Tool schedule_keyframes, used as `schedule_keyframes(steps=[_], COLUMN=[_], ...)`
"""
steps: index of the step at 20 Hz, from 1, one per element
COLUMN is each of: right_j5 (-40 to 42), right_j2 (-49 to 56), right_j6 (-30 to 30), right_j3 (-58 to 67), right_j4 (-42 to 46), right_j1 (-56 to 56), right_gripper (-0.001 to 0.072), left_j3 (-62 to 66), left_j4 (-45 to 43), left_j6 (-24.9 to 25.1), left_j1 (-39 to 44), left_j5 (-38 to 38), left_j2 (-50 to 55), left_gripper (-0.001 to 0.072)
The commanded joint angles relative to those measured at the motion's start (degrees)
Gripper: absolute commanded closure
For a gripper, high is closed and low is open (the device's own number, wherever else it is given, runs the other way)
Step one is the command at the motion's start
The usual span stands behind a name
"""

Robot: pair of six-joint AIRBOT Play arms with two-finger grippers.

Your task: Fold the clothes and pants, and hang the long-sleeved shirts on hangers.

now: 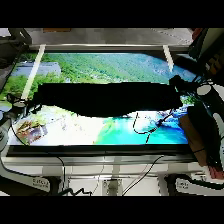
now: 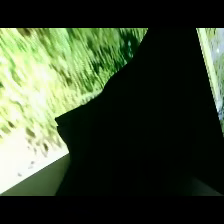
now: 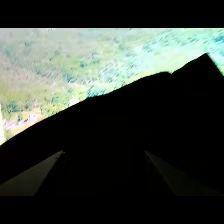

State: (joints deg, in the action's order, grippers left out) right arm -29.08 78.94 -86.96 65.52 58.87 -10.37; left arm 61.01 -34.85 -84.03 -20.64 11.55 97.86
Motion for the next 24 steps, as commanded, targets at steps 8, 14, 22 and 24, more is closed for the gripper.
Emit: schedule_keyframes(steps=[8,14,22,24], right_j5=[-2.7,6.4,-4.9,-4.1], right_j2=[-0.1,1.9,20.6,26.0], right_j6=[5.0,2.1,-2.8,-5.2], right_j3=[0.2,2.7,27.3,33.6], right_j4=[-2.3,-7.9,-7.8,-7.8], right_j1=[10.8,24.1,43.5,48.2], right_gripper=[0.0648,0.0693,0.0693,0.0693], left_j3=[6.6,6.6,6.6,6.6], left_j4=[-20.9,-30.9,-30.5,-24.7], left_j6=[1.1,9.0,12.5,12.5], left_j1=[2.1,3.1,5.9,5.9], left_j5=[3.5,17.8,28.8,34.6], left_j2=[-7.5,-27.2,-42.6,-43.6], left_gripper=[0.0698,0.0697,0.0696,0.0696])
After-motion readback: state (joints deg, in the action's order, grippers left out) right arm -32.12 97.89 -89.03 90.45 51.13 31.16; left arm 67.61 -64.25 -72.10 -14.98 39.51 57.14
